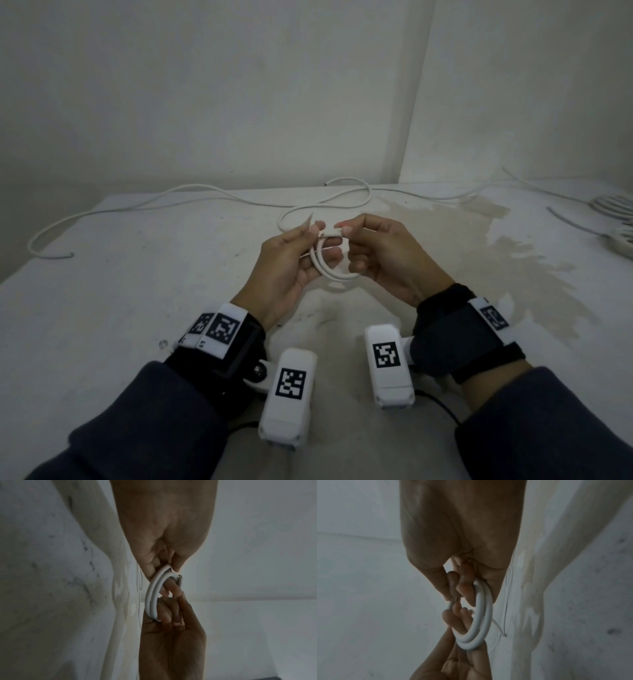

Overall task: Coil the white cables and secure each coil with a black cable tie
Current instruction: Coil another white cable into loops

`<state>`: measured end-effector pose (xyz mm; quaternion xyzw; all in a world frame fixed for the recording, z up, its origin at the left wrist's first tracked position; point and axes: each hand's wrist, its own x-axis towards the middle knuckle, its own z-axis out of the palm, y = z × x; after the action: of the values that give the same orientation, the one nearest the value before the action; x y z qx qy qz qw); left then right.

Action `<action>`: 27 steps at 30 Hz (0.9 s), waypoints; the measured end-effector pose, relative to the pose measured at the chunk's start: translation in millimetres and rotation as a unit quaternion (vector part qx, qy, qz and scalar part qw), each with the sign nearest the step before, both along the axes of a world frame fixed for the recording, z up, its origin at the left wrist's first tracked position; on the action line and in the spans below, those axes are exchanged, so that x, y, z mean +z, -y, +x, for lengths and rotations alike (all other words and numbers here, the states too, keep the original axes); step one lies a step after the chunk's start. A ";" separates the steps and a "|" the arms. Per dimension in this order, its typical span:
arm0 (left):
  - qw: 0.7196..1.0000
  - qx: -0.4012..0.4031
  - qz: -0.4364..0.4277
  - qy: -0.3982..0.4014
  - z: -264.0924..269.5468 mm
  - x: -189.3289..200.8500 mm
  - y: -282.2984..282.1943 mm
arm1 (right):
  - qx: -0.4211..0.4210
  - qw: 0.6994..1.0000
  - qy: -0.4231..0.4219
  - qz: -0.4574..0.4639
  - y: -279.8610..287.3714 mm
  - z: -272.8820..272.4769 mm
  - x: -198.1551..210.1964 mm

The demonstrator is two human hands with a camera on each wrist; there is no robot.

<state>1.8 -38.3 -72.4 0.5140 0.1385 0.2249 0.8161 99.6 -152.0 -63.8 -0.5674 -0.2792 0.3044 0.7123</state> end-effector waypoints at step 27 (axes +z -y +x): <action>0.801 0.059 0.595 0.017 -6.3 23.3 -4.2 | -0.091 0.907 0.408 -0.049 10.8 6.0 3.4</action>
<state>-4.5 -34.1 -49.2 0.8855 -0.0061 0.3196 0.3371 105.7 -162.8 -60.5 -0.6992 -0.4773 -0.0070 0.5322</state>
